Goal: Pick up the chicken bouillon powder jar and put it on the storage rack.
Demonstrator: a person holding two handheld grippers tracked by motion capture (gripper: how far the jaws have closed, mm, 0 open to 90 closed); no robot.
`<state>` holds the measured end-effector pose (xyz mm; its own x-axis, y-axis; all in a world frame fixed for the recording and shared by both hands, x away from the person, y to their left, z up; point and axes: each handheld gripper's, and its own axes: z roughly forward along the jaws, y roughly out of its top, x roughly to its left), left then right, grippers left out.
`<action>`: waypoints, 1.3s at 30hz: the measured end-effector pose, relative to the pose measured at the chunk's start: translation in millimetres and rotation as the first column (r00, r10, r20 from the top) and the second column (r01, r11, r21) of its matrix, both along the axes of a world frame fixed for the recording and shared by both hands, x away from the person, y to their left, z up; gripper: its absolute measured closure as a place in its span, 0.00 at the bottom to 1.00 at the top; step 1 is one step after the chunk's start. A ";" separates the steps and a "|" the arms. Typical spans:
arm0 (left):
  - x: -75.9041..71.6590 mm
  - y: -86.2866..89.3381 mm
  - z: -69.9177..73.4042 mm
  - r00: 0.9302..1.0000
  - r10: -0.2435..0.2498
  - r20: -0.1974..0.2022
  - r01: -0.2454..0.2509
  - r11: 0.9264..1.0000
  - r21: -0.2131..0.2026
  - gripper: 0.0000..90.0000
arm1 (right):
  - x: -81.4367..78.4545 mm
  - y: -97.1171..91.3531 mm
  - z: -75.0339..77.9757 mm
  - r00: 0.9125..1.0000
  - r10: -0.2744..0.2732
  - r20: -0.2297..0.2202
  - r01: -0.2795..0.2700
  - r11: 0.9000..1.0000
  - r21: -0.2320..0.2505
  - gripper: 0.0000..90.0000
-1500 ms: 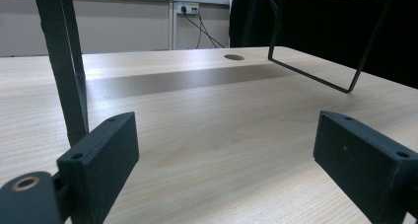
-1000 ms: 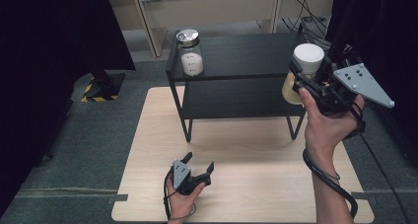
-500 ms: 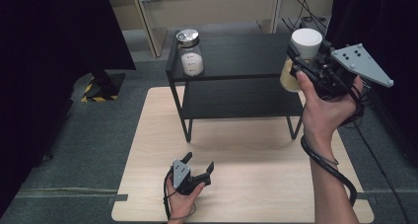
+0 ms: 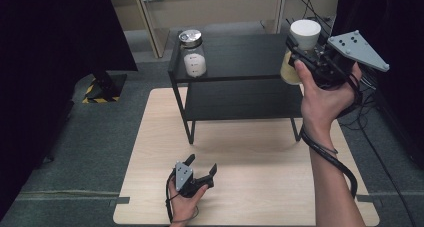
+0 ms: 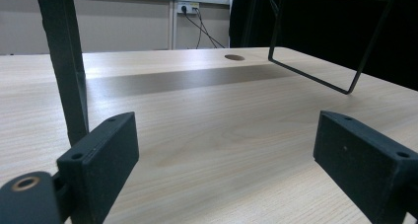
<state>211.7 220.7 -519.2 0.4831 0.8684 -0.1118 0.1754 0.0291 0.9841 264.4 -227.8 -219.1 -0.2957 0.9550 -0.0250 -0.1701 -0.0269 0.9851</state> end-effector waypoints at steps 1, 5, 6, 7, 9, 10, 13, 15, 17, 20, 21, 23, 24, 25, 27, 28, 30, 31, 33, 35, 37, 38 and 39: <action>0.0 0.0 0.0 1.000 0.000 0.000 0.000 1.000 0.000 0.10 | 1.8 0.2 0.6 1.000 -0.002 -0.003 0.002 1.000 0.001 0.38; 0.3 0.4 0.0 1.000 -0.001 -0.001 0.001 1.000 -0.002 0.10 | 9.2 1.2 3.9 1.000 -0.019 -0.013 0.019 1.000 0.003 0.38; 0.3 0.5 0.0 1.000 -0.001 -0.001 0.001 1.000 -0.002 0.10 | 10.9 1.4 5.1 1.000 -0.022 -0.015 0.022 1.000 0.002 0.38; 0.3 0.4 0.1 1.000 -0.001 -0.002 0.001 1.000 -0.002 0.10 | 12.5 1.6 6.3 1.000 -0.025 -0.019 0.025 1.000 0.003 0.38; 0.3 0.3 0.1 1.000 -0.001 -0.001 0.001 1.000 -0.001 0.10 | 16.0 1.6 8.5 0.999 -0.027 -0.024 0.028 1.000 0.006 0.38; 0.2 0.3 0.1 1.000 -0.001 -0.001 0.001 1.000 0.000 0.10 | 17.6 2.0 9.9 0.999 -0.030 -0.027 0.030 1.000 0.005 0.38; 0.2 0.3 0.1 1.000 -0.002 0.000 0.002 1.000 0.001 0.10 | 22.6 3.4 13.0 0.999 -0.039 -0.035 0.039 0.999 -0.006 0.38; 0.3 0.4 0.1 1.000 -0.002 -0.001 0.002 1.000 0.000 0.10 | 26.3 5.3 15.1 0.998 -0.046 -0.044 0.045 0.999 -0.021 0.38; 0.3 0.6 -0.1 1.000 -0.002 0.000 0.002 1.000 -0.001 0.10 | 29.7 7.7 16.2 0.997 -0.052 -0.049 0.050 0.998 -0.031 0.38; 0.5 0.6 0.2 1.000 -0.004 -0.001 0.004 1.000 0.000 0.10 | 34.7 9.0 17.3 0.997 -0.049 -0.056 0.048 0.999 -0.021 0.37; 0.6 0.6 0.1 1.000 -0.005 -0.001 0.005 1.000 0.000 0.10 | 35.8 9.7 17.8 0.997 -0.050 -0.057 0.049 0.999 -0.024 0.37; 0.7 0.8 0.2 1.000 -0.005 -0.003 0.005 1.000 -0.002 0.10 | 38.3 10.4 18.7 0.997 -0.049 -0.061 0.047 0.999 -0.025 0.37; 0.8 0.9 0.3 1.000 -0.005 -0.003 0.005 1.000 -0.001 0.10 | 39.4 10.5 18.8 0.997 -0.048 -0.064 0.047 0.999 -0.022 0.37; 0.8 0.9 0.2 1.000 -0.005 -0.003 0.005 1.000 -0.001 0.10 | 40.4 10.8 18.7 0.997 -0.050 -0.065 0.048 0.999 -0.021 0.38; 0.8 0.9 0.2 1.000 -0.007 -0.002 0.007 1.000 0.000 0.10 | 42.0 10.7 18.2 0.996 -0.051 -0.067 0.050 0.999 -0.019 0.37; 0.8 1.0 0.3 1.000 -0.008 -0.002 0.008 1.000 0.001 0.10 | 42.9 10.3 18.2 0.996 -0.049 -0.070 0.048 0.999 -0.019 0.37; 1.0 1.1 0.4 1.000 -0.008 -0.003 0.008 1.000 0.000 0.10 | 44.7 9.1 18.1 0.996 -0.045 -0.077 0.044 0.999 -0.016 0.37; 1.1 1.1 0.4 1.000 -0.008 -0.003 0.008 1.000 -0.001 0.10 | 45.4 8.5 18.1 0.996 -0.045 -0.079 0.044 0.999 -0.015 0.37; 1.1 1.1 0.5 1.000 -0.008 -0.003 0.008 1.000 0.000 0.10 | 46.4 7.7 17.9 0.996 -0.046 -0.081 0.045 0.999 -0.012 0.37; 1.1 1.1 1.0 1.000 -0.009 -0.004 0.009 1.000 0.006 0.11 | 46.7 7.3 17.0 0.996 -0.045 -0.080 0.045 0.999 -0.012 0.37; 0.9 0.9 0.4 1.000 -0.008 -0.002 0.008 1.000 0.002 0.11 | 47.4 7.1 15.9 0.996 -0.045 -0.082 0.043 0.999 -0.020 0.37; 0.9 1.0 0.4 1.000 -0.008 -0.002 0.008 1.000 0.002 0.11 | 48.1 6.3 14.6 0.996 -0.043 -0.080 0.042 0.999 -0.018 0.37; 0.9 1.1 0.6 1.000 -0.008 -0.002 0.008 1.000 0.004 0.11 | 48.2 5.5 14.0 0.996 -0.042 -0.080 0.042 0.999 -0.010 0.37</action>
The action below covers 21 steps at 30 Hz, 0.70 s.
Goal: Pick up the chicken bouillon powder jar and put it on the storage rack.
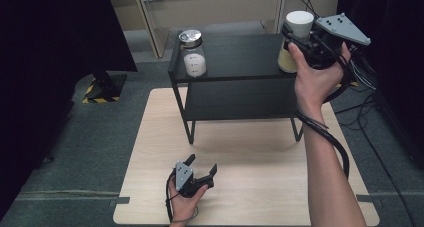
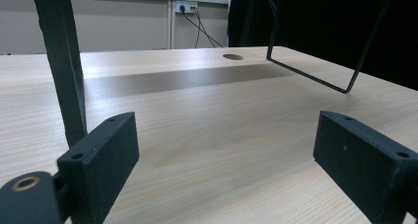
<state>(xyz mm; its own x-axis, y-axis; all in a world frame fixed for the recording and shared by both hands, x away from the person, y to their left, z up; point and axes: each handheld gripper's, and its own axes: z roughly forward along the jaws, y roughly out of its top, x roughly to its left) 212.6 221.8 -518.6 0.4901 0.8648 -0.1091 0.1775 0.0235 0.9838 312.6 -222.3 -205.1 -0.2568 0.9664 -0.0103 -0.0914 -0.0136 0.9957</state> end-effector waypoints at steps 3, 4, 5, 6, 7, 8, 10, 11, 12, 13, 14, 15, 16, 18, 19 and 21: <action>0.0 -0.2 0.3 1.000 0.000 0.000 0.000 1.000 0.003 0.11 | -0.2 -1.0 -1.6 1.000 0.001 0.004 -0.001 1.000 0.006 0.37; 0.0 -0.2 0.3 1.000 0.000 0.000 0.000 1.000 0.003 0.11 | -0.4 -1.0 -1.9 1.000 0.000 0.005 0.000 1.000 0.006 0.37; 0.0 -0.2 0.4 1.000 0.000 -0.001 0.000 1.000 0.003 0.11 | -0.1 -1.4 -2.2 1.000 0.002 0.006 -0.002 1.000 0.004 0.37; 0.0 -0.1 0.3 1.000 0.000 0.000 0.000 1.000 0.003 0.11 | 0.2 -2.1 -2.4 1.000 0.005 0.007 -0.005 1.000 0.004 0.37; 0.0 -0.1 0.2 1.000 0.000 0.000 0.000 1.000 0.002 0.11 | 0.6 -2.7 -2.9 1.000 0.007 0.008 -0.007 1.000 0.007 0.37; 0.0 -0.1 0.1 1.000 0.000 0.000 0.000 1.000 0.002 0.11 | 0.9 -3.3 -3.3 1.000 0.008 0.008 -0.008 1.000 0.008 0.37; 0.0 0.0 0.2 1.000 0.000 0.000 0.000 1.000 0.002 0.11 | 0.9 -4.3 -3.8 1.000 0.011 0.013 -0.011 1.000 0.005 0.36; 0.1 0.0 0.4 1.000 -0.001 -0.001 0.001 1.000 0.003 0.11 | 1.1 -5.6 -3.5 1.000 0.016 0.013 -0.016 1.000 0.003 0.36; 0.2 -0.1 0.5 1.000 0.000 -0.001 0.000 1.000 0.003 0.11 | 1.1 -6.2 -3.1 1.000 0.018 0.012 -0.018 1.000 0.002 0.35; 0.2 -0.1 0.5 1.000 -0.001 -0.001 0.001 1.000 0.003 0.11 | 0.9 -6.2 -3.0 1.000 0.017 0.013 -0.017 1.000 0.003 0.34; 0.2 -0.1 0.5 1.000 -0.001 -0.001 0.001 1.000 0.004 0.11 | 0.6 -6.4 -3.1 1.000 0.016 0.016 -0.016 1.000 0.003 0.33; 0.1 -0.2 0.4 1.000 0.000 -0.001 0.000 1.000 0.004 0.11 | 0.5 -6.8 -2.7 1.000 0.018 0.014 -0.018 1.000 0.004 0.31; 0.0 -0.2 0.3 1.000 -0.001 0.000 0.001 1.000 0.003 0.11 | 0.6 -7.3 -2.3 1.000 0.021 0.009 -0.021 1.000 0.006 0.29; 0.0 -0.1 0.2 1.000 0.000 0.000 0.000 1.000 0.002 0.11 | 1.0 -8.6 -1.8 1.000 0.025 -0.006 -0.025 1.000 0.010 0.21; 0.0 -0.1 0.2 1.000 0.000 0.000 0.000 1.000 0.002 0.11 | 1.4 -9.8 -2.3 0.999 0.031 -0.010 -0.031 0.999 0.015 0.19; 0.0 -0.1 0.1 1.000 0.000 0.000 0.000 1.000 0.002 0.11 | 1.5 -12.2 -3.3 0.999 0.039 -0.019 -0.039 0.999 0.020 0.15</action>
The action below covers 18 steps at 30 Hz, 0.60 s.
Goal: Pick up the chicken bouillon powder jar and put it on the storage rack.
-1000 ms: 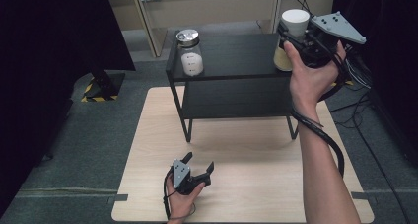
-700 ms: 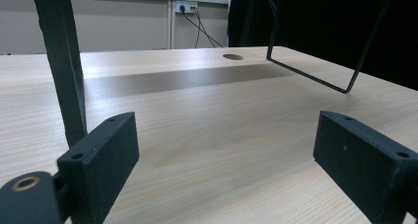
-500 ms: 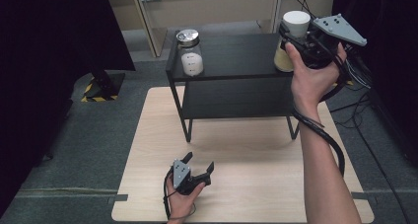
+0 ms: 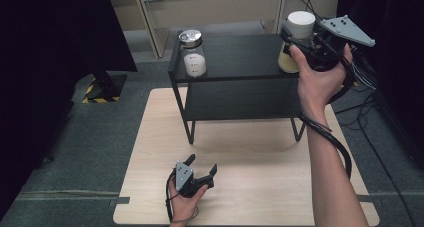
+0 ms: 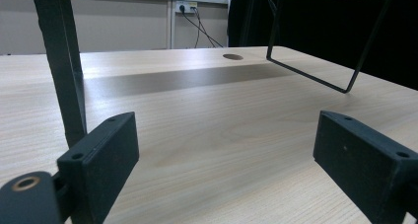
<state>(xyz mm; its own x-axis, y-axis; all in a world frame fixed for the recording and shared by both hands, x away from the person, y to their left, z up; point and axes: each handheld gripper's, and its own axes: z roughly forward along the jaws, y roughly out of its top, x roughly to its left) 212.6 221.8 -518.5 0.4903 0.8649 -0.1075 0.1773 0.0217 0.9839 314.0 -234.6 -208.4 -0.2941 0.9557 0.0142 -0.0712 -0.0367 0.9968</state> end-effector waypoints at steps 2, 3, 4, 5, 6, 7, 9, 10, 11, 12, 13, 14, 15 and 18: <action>0.0 -0.1 0.1 1.000 0.000 0.000 0.000 1.000 0.001 0.11 | -1.6 -1.5 -1.3 1.000 0.000 0.002 0.000 1.000 0.001 0.13; -0.1 -0.2 0.1 1.000 0.000 0.000 0.000 1.000 0.001 0.11 | -2.1 -2.6 -1.3 1.000 0.005 0.004 -0.005 1.000 0.000 0.13; -0.1 -0.2 0.1 1.000 0.001 0.000 -0.001 1.000 0.001 0.11 | -2.3 -3.6 -1.1 1.000 0.010 0.004 -0.010 1.000 -0.004 0.12; -0.1 -0.2 0.1 1.000 0.001 0.000 -0.001 1.000 0.002 0.11 | -3.1 -4.2 0.1 1.000 0.011 0.002 -0.011 1.000 -0.011 0.11; -0.1 -0.3 0.1 1.000 0.001 0.000 -0.001 1.000 0.002 0.11 | -4.1 -4.8 1.2 1.000 0.009 0.000 -0.009 1.000 -0.018 0.11; -0.1 -0.2 0.1 1.000 0.001 0.000 -0.001 1.000 0.002 0.11 | -4.8 -5.6 1.4 1.000 0.010 0.003 -0.010 1.000 -0.023 0.10; -0.1 -0.3 0.2 1.000 0.000 0.001 0.000 1.000 0.003 0.11 | -7.9 -8.3 1.3 1.000 0.011 0.007 -0.011 1.000 -0.026 0.10; -0.2 -0.4 0.2 1.000 0.000 0.001 0.000 1.000 0.004 0.11 | -9.4 -9.6 0.8 1.000 0.011 0.007 -0.011 1.000 -0.027 0.10; -0.2 -0.5 0.2 1.000 0.000 0.002 0.000 1.000 0.004 0.11 | -10.6 -11.0 0.3 1.000 0.013 0.007 -0.013 0.999 -0.029 0.10; -0.3 -0.5 0.1 1.000 0.000 0.002 0.000 1.000 0.005 0.11 | -11.8 -12.6 -0.2 1.000 0.016 0.006 -0.016 0.999 -0.031 0.10; -0.3 -0.5 0.1 1.000 0.000 0.002 0.000 1.000 0.005 0.11 | -12.9 -13.9 -0.7 1.000 0.018 0.004 -0.018 0.999 -0.032 0.10; -0.2 -0.5 0.1 1.000 0.000 0.002 0.000 1.000 0.005 0.11 | -14.8 -15.7 -2.0 1.000 0.019 0.006 -0.018 0.999 -0.036 0.10; -0.3 -0.5 0.1 1.000 0.000 0.002 0.000 1.000 0.005 0.10 | -16.5 -17.5 -2.9 1.000 0.022 0.007 -0.021 0.999 -0.039 0.10; -0.3 -0.7 0.2 1.000 0.000 0.003 0.000 1.000 0.006 0.11 | -22.4 -23.7 -8.0 0.999 0.035 0.020 -0.034 0.998 -0.046 0.10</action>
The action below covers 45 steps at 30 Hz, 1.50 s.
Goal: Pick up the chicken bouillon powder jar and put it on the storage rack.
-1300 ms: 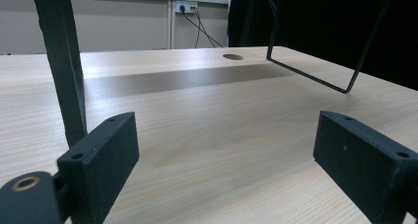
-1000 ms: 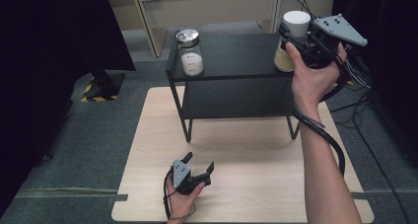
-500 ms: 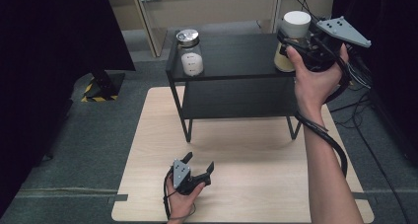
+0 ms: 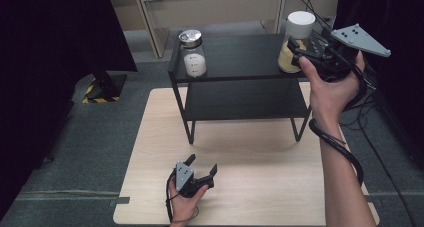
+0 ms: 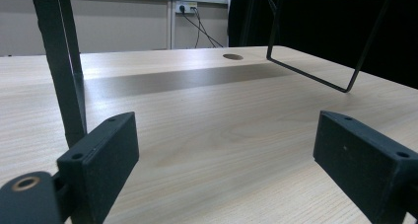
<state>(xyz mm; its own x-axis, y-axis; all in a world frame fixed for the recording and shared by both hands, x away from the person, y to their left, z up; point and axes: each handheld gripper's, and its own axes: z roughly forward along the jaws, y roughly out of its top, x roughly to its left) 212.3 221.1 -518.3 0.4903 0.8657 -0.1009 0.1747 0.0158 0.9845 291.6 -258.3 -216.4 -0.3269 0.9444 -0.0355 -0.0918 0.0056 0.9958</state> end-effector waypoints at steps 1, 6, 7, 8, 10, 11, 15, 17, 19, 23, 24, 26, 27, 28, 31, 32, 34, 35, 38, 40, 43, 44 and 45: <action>0.0 -0.1 0.0 1.000 0.000 0.000 0.000 1.000 0.000 0.11 | -1.8 -2.6 -2.0 1.000 0.004 0.002 -0.004 1.000 0.002 0.10; -0.2 -0.3 -0.2 1.000 0.000 0.002 0.000 1.000 0.001 0.10 | -9.8 -14.4 -12.8 1.000 0.024 -0.007 -0.023 1.000 0.009 0.10; -0.2 -0.3 -0.3 1.000 0.000 0.002 0.000 1.000 0.000 0.11 | -11.5 -17.3 -15.3 0.999 0.032 -0.009 -0.032 0.999 0.009 0.10; -0.1 -0.3 -0.1 1.000 0.000 0.001 0.000 1.000 0.001 0.11 | -13.7 -19.3 -18.3 0.999 0.034 -0.008 -0.034 0.999 0.009 0.10; 0.0 -0.3 -0.1 1.000 0.000 0.001 0.000 1.000 0.000 0.10 | -18.0 -23.0 -23.7 0.999 0.040 -0.004 -0.040 0.999 0.009 0.10; -0.1 -0.2 -0.1 1.000 0.000 0.001 0.000 1.000 0.000 0.11 | -19.8 -25.3 -26.0 0.999 0.050 -0.004 -0.050 0.999 0.015 0.10; 0.0 -0.3 0.0 1.000 0.001 0.000 -0.001 1.000 0.000 0.10 | -27.5 -30.4 -32.1 0.997 0.076 -0.005 -0.076 0.997 0.021 0.09; -0.1 -0.3 0.0 1.000 0.001 0.000 -0.001 1.000 0.000 0.10 | -32.3 -30.4 -34.2 0.997 0.077 -0.001 -0.077 0.997 0.015 0.09; -0.1 -0.3 -0.1 1.000 0.001 0.001 -0.001 1.000 0.000 0.11 | -36.4 -30.7 -36.3 0.997 0.083 0.004 -0.083 0.997 0.007 0.09; -0.2 -0.1 -0.1 1.000 0.001 0.000 -0.001 1.000 -0.001 0.10 | -41.7 -31.4 -40.8 0.996 0.094 -0.009 -0.094 0.996 0.004 0.09; -0.2 -0.1 -0.1 1.000 0.001 0.000 -0.001 1.000 -0.001 0.10 | -42.9 -31.5 -42.3 0.995 0.095 -0.009 -0.095 0.995 0.000 0.09; -0.1 -0.2 -0.1 1.000 0.001 0.000 -0.001 1.000 0.000 0.10 | -44.9 -31.8 -46.1 0.995 0.099 -0.011 -0.099 0.995 -0.003 0.09; -0.1 -0.3 -0.1 1.000 0.002 0.000 -0.002 1.000 0.000 0.10 | -45.8 -31.9 -48.0 0.995 0.101 -0.013 -0.101 0.995 -0.007 0.09; -0.1 -0.2 0.0 1.000 0.001 0.000 -0.001 1.000 0.000 0.10 | -46.9 -31.8 -50.0 0.995 0.102 -0.016 -0.102 0.995 -0.010 0.09; 0.0 0.0 0.0 1.000 0.002 -0.002 -0.002 1.000 -0.001 0.10 | -49.8 -32.4 -56.7 0.994 0.108 -0.021 -0.109 0.994 -0.016 0.09; 0.0 0.0 0.0 1.000 0.002 -0.001 -0.002 1.000 -0.001 0.10 | -51.0 -33.0 -59.0 0.994 0.111 -0.023 -0.111 0.994 -0.018 0.09; -0.1 -0.1 0.0 1.000 0.002 -0.001 -0.002 1.000 0.000 0.10 | -53.6 -33.7 -65.2 0.993 0.115 -0.025 -0.116 0.993 -0.012 0.09; -0.1 -0.2 0.0 1.000 0.002 0.000 -0.002 1.000 0.000 0.10 | -54.6 -33.9 -67.7 0.993 0.115 -0.028 -0.116 0.993 -0.017 0.09; -0.1 -0.1 0.0 1.000 0.002 -0.001 -0.002 1.000 0.000 0.10 | -57.5 -34.9 -75.7 0.992 0.119 -0.041 -0.119 0.993 -0.015 0.09; -0.1 -0.1 0.1 1.000 0.002 -0.001 -0.002 1.000 0.000 0.10 | -59.5 -35.9 -81.4 0.991 0.122 -0.046 -0.123 0.992 -0.013 0.09; -0.1 -0.2 0.0 1.000 0.002 -0.001 -0.002 1.000 -0.001 0.10 | -62.3 -36.7 -88.9 0.991 0.125 -0.055 -0.126 0.992 -0.016 0.09; -0.1 -0.2 0.1 1.000 0.002 -0.001 -0.002 1.000 0.000 0.10 | -63.1 -36.9 -91.1 0.990 0.126 -0.057 -0.127 0.992 -0.017 0.09; -0.2 -0.3 0.0 1.000 0.003 0.000 -0.003 1.000 -0.001 0.10 | -64.0 -37.4 -92.9 0.990 0.128 -0.059 -0.129 0.991 -0.019 0.09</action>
<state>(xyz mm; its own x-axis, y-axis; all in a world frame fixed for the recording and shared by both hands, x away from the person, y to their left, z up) 212.2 220.8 -518.3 0.4880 0.8669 -0.1016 0.1751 0.0169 0.9844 227.6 -295.7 -309.3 -0.4473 0.8937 -0.0336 -0.0358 0.0197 0.9992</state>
